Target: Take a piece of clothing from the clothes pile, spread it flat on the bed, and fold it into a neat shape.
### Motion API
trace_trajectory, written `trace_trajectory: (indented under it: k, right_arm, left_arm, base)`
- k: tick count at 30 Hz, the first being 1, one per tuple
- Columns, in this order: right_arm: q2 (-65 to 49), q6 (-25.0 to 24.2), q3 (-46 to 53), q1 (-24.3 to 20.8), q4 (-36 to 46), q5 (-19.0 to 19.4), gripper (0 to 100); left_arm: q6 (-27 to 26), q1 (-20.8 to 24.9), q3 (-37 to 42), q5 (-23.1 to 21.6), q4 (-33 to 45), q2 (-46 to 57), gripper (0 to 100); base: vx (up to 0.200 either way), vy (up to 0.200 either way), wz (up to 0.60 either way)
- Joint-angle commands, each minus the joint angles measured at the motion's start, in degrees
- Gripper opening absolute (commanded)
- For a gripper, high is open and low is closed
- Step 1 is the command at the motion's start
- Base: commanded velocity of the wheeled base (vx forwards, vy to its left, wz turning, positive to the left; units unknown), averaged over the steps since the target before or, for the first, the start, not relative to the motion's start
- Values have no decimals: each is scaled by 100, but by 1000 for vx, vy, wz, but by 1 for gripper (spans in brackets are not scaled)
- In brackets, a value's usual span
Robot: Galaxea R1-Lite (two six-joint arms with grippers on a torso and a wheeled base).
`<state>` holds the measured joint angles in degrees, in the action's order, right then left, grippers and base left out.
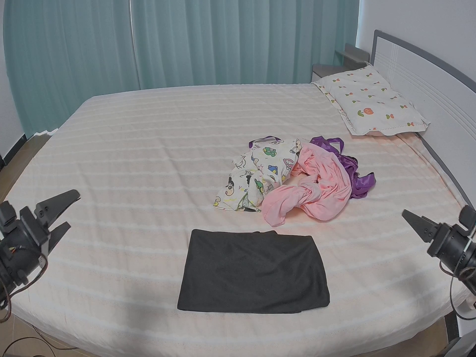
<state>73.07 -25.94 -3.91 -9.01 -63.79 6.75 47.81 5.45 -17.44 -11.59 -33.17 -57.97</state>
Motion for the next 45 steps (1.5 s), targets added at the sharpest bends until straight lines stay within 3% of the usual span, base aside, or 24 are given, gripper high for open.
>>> trace_trajectory:
  k: [1, 6, 12, 17, 20, 23, 29, 35, 45]
  right_arm:
    - [-3712, 678, 374, 215, 2600, -7, 100]
    - [-5242, 1100, 365, 268, 4279, -7, 100]
    - [-6762, 1531, 268, 286, 5764, -34, 100]
    - [-6788, 1575, 312, 514, 5799, -69, 100]
    - [-7087, 1847, 391, 804, 5940, 63, 100]
    - [-7307, 1900, 356, 866, 6098, 256, 100]
    - [-7307, 1891, 347, 866, 6168, 45, 100]
    - [-7307, 1891, 339, 866, 6177, -34, 100]
    - [-7307, 1891, 312, 875, 6256, -78, 100]
  left_arm:
    - [-1406, 44, 391, 483, 1594, 3397, 100]
    - [-2144, -79, 716, 623, 2051, 4443, 100]
    - [-2478, -141, 716, 904, 2711, 5173, 100]
    - [-2892, -483, 874, 992, 2825, 5471, 100]
    - [-3463, -562, 1024, 1054, 2799, 5779, 100]
    - [-3902, -562, 1164, 1449, 2728, 5770, 100]
    - [-4122, -562, 1217, 1634, 2755, 5779, 100]
    - [-4491, -562, 1709, 2214, 2737, 5779, 100]
    - [-4579, -562, 1744, 2126, 2939, 5761, 100]
  base:
    - [0, 0, 0]
    - [0, 0, 0]
    - [0, 0, 0]
    - [0, 0, 0]
    - [0, 0, 0]
    - [0, 0, 0]
    - [0, 0, 0]
    - [0, 0, 0]
    - [0, 0, 0]
